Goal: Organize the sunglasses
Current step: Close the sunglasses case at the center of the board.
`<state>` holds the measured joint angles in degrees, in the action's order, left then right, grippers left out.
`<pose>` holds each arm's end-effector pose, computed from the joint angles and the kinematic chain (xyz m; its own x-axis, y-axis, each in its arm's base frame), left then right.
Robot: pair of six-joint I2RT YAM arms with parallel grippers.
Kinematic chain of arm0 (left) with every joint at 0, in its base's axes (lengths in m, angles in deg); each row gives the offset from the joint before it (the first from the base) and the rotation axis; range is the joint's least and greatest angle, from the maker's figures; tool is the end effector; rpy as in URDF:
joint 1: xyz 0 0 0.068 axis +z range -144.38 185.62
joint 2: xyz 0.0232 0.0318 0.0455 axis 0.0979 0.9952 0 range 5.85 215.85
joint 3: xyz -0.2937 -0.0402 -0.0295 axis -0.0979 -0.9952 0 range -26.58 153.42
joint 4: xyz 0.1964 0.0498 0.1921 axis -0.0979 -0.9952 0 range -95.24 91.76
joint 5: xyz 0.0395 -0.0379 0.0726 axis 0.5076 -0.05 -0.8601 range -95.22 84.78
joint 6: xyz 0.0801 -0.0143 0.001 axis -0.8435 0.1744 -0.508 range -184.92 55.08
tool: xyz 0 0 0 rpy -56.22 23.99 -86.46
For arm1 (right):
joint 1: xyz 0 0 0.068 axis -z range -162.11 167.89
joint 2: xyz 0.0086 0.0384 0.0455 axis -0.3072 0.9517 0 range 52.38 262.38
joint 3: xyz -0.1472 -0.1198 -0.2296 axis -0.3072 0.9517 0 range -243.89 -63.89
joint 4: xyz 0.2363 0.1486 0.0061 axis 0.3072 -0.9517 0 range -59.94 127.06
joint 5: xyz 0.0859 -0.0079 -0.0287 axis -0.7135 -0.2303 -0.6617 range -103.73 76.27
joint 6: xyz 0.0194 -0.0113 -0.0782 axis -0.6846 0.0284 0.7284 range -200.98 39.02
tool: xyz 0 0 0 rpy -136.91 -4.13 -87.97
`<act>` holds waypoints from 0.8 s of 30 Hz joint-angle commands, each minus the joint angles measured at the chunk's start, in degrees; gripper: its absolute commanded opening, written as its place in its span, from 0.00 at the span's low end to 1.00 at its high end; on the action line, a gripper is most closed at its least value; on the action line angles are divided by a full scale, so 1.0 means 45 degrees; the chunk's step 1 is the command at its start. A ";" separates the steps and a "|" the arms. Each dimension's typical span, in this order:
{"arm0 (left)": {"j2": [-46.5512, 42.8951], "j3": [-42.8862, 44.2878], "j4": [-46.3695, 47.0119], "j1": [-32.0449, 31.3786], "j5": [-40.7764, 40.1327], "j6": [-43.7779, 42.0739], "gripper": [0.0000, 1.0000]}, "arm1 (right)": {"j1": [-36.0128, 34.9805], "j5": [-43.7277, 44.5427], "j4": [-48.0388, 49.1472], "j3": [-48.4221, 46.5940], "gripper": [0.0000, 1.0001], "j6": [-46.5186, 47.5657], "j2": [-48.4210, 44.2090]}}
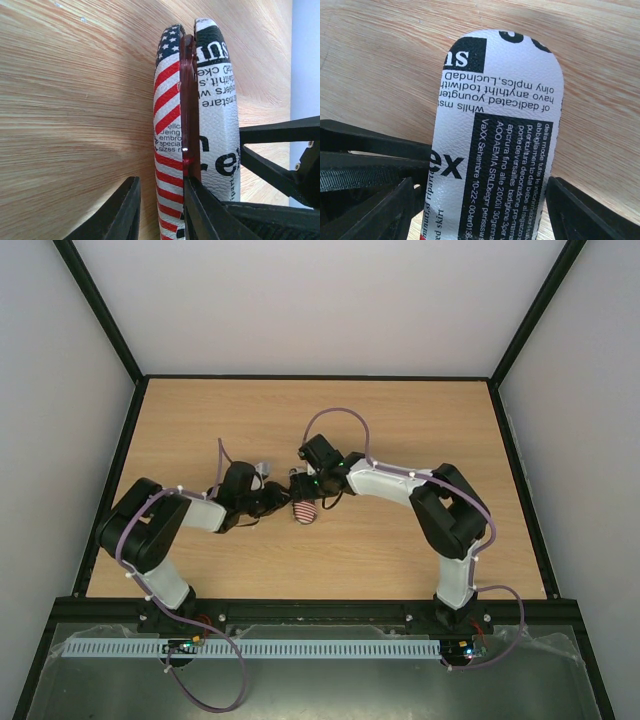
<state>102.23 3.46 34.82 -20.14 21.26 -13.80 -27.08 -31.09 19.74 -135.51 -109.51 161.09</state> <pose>0.2815 -0.1707 0.1086 -0.8743 -0.3519 -0.3343 0.0701 0.5900 -0.8044 0.2976 0.3272 0.1618 -0.8863 -0.2411 -0.3954 -0.4258 0.7599 0.4911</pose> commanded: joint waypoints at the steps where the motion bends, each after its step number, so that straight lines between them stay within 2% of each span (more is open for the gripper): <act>1: -0.0274 0.0013 0.0686 -0.0040 0.0372 -0.0298 0.26 | -0.0316 0.0450 -0.0838 -0.0745 0.72 0.0161 0.0628; 6: -0.0422 -0.0099 0.0681 0.0015 0.0389 -0.0317 0.28 | -0.0350 0.1795 -0.1606 -0.1042 0.65 -0.0220 0.1119; 12: -0.1136 -0.0612 0.0657 0.0185 0.0371 -0.0379 0.45 | -0.0344 0.3258 -0.2392 -0.1335 0.61 -0.0464 0.1489; 14: -0.1441 -0.0816 0.0544 0.0309 0.0370 -0.0419 0.47 | -0.0351 0.3395 -0.2464 -0.1382 0.61 -0.0466 0.1526; 21: -0.3091 -0.1558 -0.0161 0.0906 0.0458 -0.0576 0.51 | -0.0354 0.3671 -0.2646 -0.1508 0.61 -0.0479 0.1535; 24: -0.3866 -0.1724 -0.0913 0.1198 0.0356 -0.0763 0.52 | -0.0346 0.3615 -0.2622 -0.1604 0.69 -0.0390 0.1267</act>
<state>88.74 -3.00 34.36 -16.25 22.51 -15.14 -29.09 -18.61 13.18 -142.55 -111.31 165.35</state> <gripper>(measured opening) 0.514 0.647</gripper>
